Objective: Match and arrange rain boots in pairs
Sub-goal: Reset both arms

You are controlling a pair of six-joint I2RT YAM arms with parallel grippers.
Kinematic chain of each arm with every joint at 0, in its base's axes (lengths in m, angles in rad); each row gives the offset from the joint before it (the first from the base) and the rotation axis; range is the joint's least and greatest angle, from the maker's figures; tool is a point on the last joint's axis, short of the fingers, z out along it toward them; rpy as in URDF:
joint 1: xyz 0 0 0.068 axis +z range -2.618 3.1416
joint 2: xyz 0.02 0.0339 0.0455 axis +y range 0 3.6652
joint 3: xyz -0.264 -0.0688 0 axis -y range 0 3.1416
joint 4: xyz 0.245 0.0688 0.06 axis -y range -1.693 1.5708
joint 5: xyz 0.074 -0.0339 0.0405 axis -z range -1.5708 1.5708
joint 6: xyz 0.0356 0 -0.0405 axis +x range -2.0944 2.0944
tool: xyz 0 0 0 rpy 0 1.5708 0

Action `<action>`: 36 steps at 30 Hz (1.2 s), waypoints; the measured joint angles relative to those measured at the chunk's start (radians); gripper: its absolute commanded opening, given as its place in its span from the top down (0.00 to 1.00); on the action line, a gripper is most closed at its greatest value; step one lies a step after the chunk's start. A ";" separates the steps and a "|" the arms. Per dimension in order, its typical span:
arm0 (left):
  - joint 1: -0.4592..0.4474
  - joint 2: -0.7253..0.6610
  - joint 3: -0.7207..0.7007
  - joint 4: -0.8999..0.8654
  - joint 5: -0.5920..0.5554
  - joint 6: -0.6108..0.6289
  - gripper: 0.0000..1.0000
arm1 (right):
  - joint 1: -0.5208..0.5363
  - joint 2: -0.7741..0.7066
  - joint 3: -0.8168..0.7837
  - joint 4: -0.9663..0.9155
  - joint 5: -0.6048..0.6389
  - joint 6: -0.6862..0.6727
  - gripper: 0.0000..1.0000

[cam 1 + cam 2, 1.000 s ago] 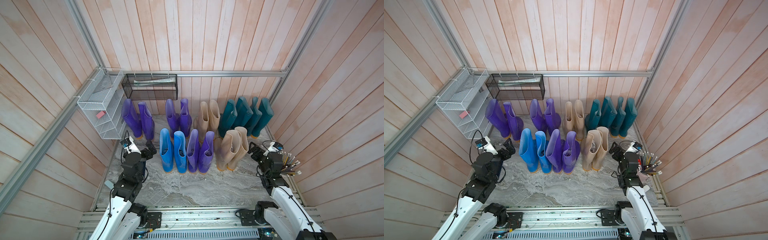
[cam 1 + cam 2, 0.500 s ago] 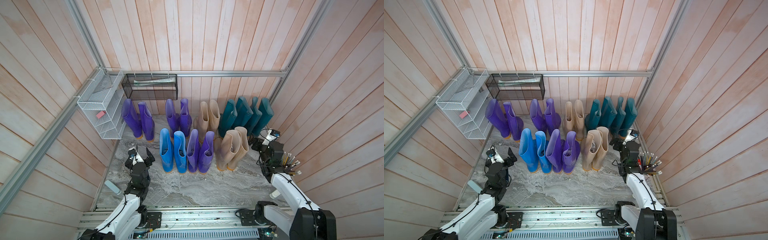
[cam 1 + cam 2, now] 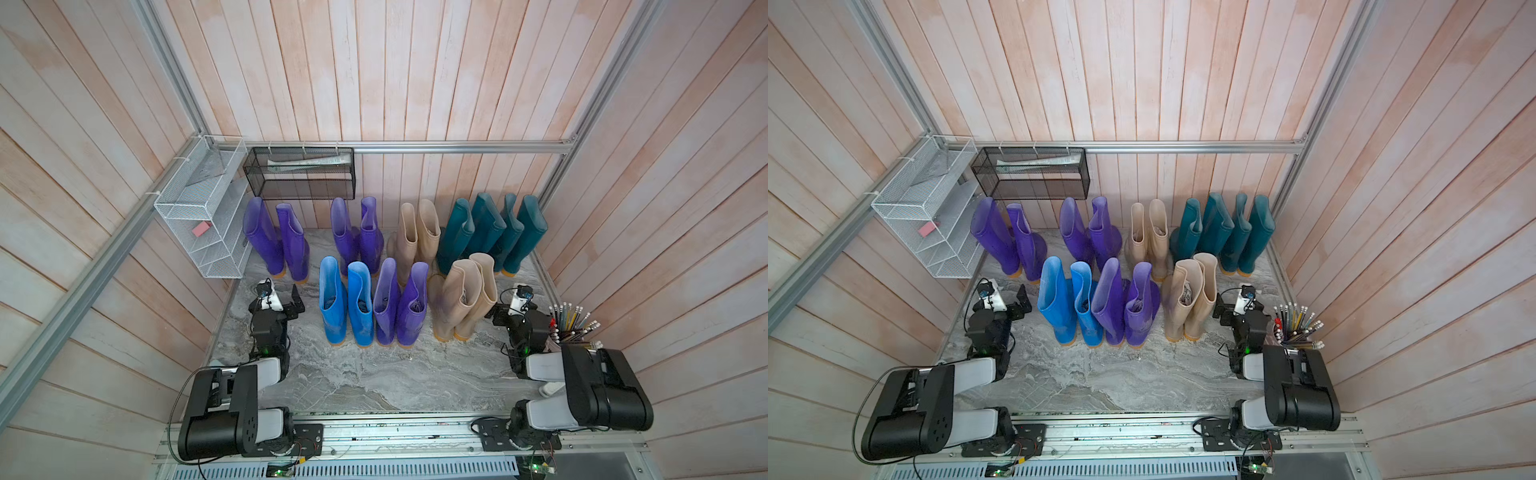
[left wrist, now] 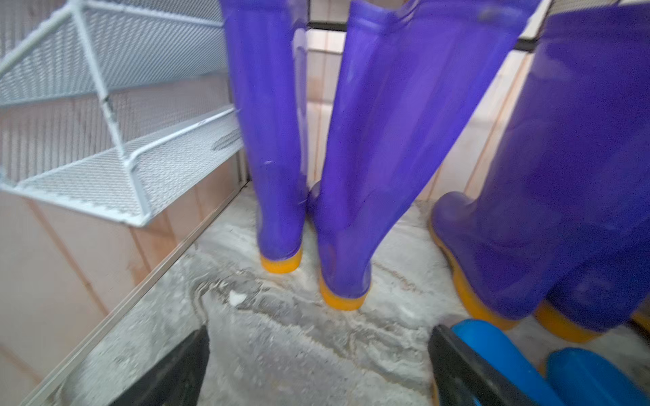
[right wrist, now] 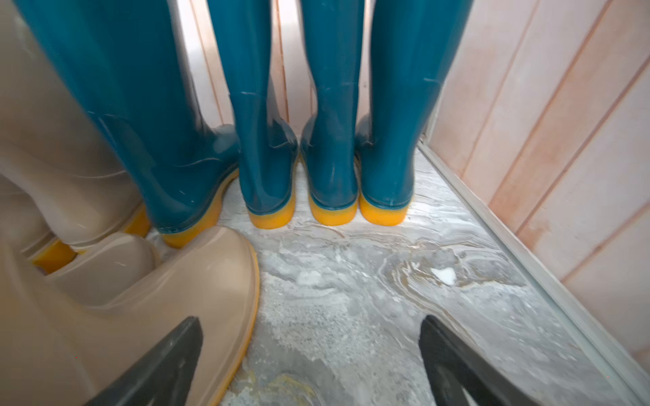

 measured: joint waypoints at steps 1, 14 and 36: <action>0.000 0.049 -0.013 0.078 0.019 -0.001 0.00 | 0.000 0.032 -0.013 0.055 -0.001 0.000 0.02; 0.002 0.180 -0.005 0.187 0.124 -0.018 0.00 | -0.011 0.043 0.013 0.117 0.020 0.012 0.02; -0.007 0.180 -0.005 0.171 0.139 -0.010 0.00 | -0.003 0.043 0.027 0.113 0.016 0.003 0.02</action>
